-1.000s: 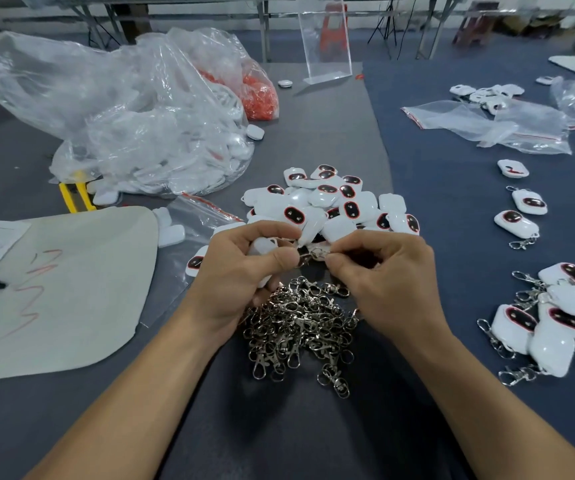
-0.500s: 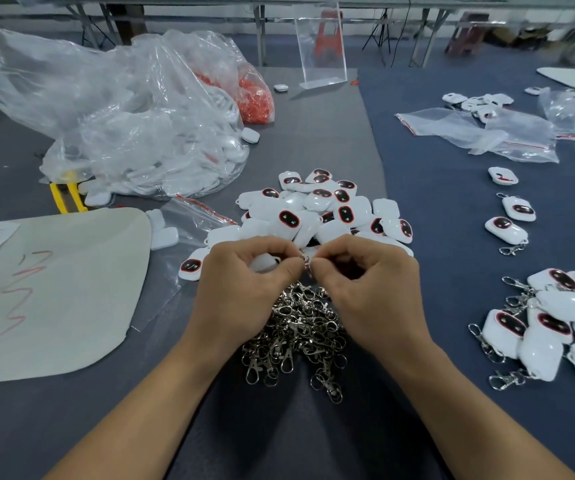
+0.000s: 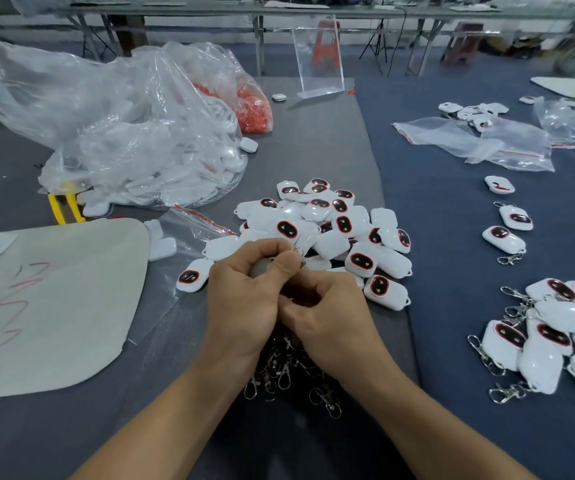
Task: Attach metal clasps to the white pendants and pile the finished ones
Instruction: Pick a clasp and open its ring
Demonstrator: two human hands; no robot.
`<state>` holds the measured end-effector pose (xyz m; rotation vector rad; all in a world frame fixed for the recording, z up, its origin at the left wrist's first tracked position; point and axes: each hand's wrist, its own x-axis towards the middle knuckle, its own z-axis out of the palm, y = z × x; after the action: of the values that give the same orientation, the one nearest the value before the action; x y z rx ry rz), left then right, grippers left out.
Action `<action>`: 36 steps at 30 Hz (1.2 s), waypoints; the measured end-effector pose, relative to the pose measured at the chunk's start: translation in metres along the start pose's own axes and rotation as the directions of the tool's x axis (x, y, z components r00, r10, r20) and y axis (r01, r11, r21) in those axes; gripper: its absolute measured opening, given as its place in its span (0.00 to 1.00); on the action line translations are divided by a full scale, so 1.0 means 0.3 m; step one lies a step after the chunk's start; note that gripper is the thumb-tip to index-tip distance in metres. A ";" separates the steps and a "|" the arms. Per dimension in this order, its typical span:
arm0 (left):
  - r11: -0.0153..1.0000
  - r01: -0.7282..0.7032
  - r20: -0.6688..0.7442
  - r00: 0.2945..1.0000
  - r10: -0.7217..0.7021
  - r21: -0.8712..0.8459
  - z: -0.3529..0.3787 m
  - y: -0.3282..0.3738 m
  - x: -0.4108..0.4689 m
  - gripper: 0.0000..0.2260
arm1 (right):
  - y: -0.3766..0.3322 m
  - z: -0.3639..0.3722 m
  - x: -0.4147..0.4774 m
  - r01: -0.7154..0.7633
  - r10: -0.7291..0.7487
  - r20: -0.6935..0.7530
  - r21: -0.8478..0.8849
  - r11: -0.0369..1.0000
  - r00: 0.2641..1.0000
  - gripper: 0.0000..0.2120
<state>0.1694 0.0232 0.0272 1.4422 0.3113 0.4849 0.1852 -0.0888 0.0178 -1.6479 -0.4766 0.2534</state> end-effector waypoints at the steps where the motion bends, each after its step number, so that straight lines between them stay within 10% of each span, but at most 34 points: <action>1: 1.000 -0.026 -0.006 1.000 0.026 0.012 0.003 -0.004 0.001 0.08 | -0.001 0.000 0.000 -0.016 0.016 0.001 0.030 0.999 1.000 0.07; 9: 0.959 0.143 -0.045 0.986 -0.158 -0.243 -0.028 0.016 0.037 0.09 | -0.005 -0.039 0.010 -0.016 0.016 -0.093 -0.003 1.000 0.996 0.05; 12: 0.976 -0.023 -0.149 0.987 0.057 0.215 -0.079 -0.006 0.075 0.06 | 0.004 -0.094 0.025 -0.066 0.093 -0.215 0.128 0.990 0.972 0.07; 15: 0.622 -0.216 0.015 0.950 0.312 0.753 -0.086 -0.020 0.054 0.02 | -0.006 -0.116 0.035 -0.121 0.174 -0.202 0.252 0.960 0.964 0.05; 19: 0.463 -0.359 0.224 0.920 0.322 0.810 -0.076 -0.038 0.034 0.05 | 0.010 -0.122 0.033 -0.104 0.098 -0.215 -0.014 0.995 0.972 0.07; 23: 0.542 -0.496 0.380 0.868 0.318 0.679 -0.083 -0.039 0.038 0.03 | 0.016 -0.118 0.027 -0.016 -0.035 -0.157 -0.311 0.950 0.987 0.10; 36: 0.787 -0.399 0.351 0.903 0.248 0.470 -0.081 -0.041 0.039 0.12 | 0.009 -0.121 0.023 0.024 -0.082 -0.163 -0.330 0.944 0.983 0.08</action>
<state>0.1693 0.0494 0.0132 2.1091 -0.0440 0.4910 0.2074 -0.1182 0.0210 -1.9580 -0.4459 -0.0146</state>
